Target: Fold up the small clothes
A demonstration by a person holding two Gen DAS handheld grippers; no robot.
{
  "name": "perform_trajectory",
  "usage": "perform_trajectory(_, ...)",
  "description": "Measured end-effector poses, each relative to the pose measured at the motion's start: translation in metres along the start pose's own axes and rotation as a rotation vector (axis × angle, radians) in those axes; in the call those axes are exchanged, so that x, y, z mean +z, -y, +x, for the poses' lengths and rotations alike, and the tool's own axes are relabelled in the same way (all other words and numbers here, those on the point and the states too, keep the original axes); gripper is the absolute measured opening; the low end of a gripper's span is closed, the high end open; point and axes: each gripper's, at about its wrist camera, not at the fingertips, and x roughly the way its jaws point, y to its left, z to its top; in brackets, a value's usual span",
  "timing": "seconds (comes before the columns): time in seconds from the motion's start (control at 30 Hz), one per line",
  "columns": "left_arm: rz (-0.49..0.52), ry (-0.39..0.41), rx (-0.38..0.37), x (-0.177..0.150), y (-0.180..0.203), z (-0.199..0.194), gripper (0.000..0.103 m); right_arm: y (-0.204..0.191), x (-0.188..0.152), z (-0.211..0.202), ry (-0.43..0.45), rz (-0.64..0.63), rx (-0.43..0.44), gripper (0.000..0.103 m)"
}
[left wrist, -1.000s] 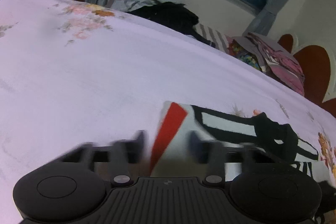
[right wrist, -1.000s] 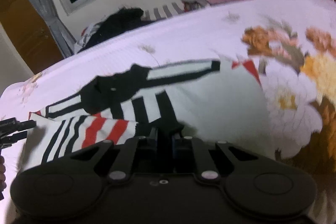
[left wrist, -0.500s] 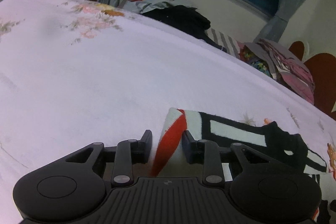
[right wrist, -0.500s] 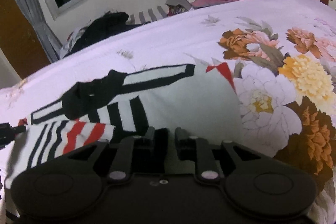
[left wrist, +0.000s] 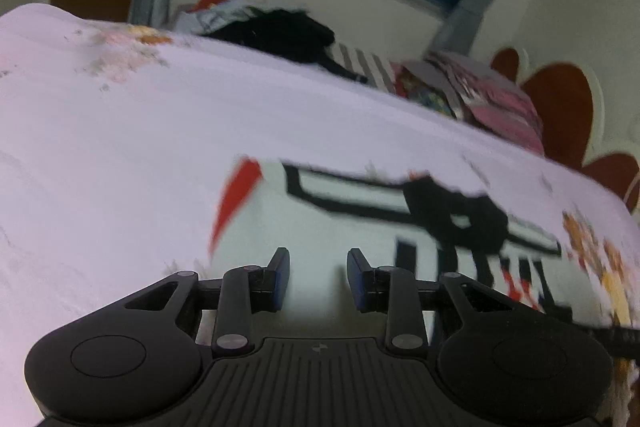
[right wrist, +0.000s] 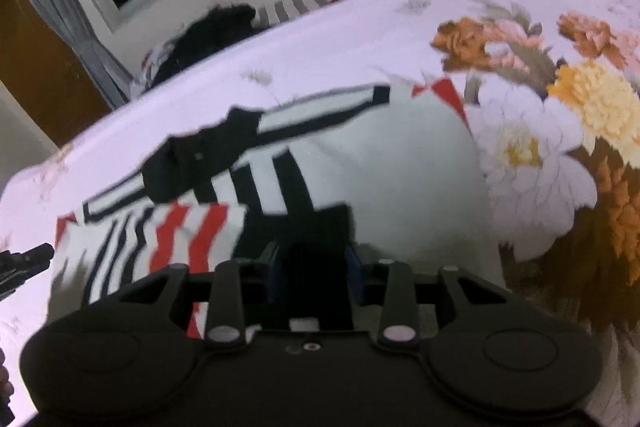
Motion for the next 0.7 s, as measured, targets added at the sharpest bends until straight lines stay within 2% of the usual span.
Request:
perform_trajectory(0.1, -0.004, -0.036, 0.003, -0.017, 0.002, 0.001, 0.03, -0.006, -0.003, 0.001, -0.01, -0.03, -0.006, 0.034)
perform_trajectory(0.13, -0.012, -0.041, 0.006, -0.022, 0.001, 0.0, 0.03, -0.007, -0.004, 0.0, -0.016, -0.037, -0.002, 0.031)
perform_trajectory(0.2, -0.02, -0.044, 0.014, -0.031, -0.001, -0.001, 0.03, -0.008, -0.007, -0.001, -0.02, -0.038, 0.003, 0.018)
perform_trajectory(0.3, 0.013, -0.041, 0.022, -0.042, 0.002, -0.002, 0.03, -0.012, -0.01, 0.0, -0.015, -0.074, -0.012, 0.016)
perform_trajectory(0.37, 0.023, -0.054, 0.033, -0.04, 0.005, -0.004, 0.03, -0.014, -0.008, 0.0, 0.003, -0.104, -0.044, 0.017)
perform_trajectory(0.43, -0.003, -0.057, 0.024, -0.035, 0.007, -0.01, 0.03, -0.01, -0.005, -0.006, 0.036, -0.079, -0.051, 0.024)
perform_trajectory(0.5, 0.009, -0.045, 0.019, -0.035, 0.009, -0.02, 0.03, -0.005, -0.005, -0.01, 0.023, -0.05, -0.009, 0.041)
perform_trajectory(0.67, 0.011, -0.067, 0.039, -0.045, 0.004, -0.026, 0.03, -0.012, -0.011, -0.003, -0.016, -0.069, -0.001, 0.037)
perform_trajectory(0.7, 0.003, -0.071, 0.037, -0.047, 0.001, -0.025, 0.03, -0.015, -0.012, -0.003, -0.019, -0.076, 0.002, 0.026)
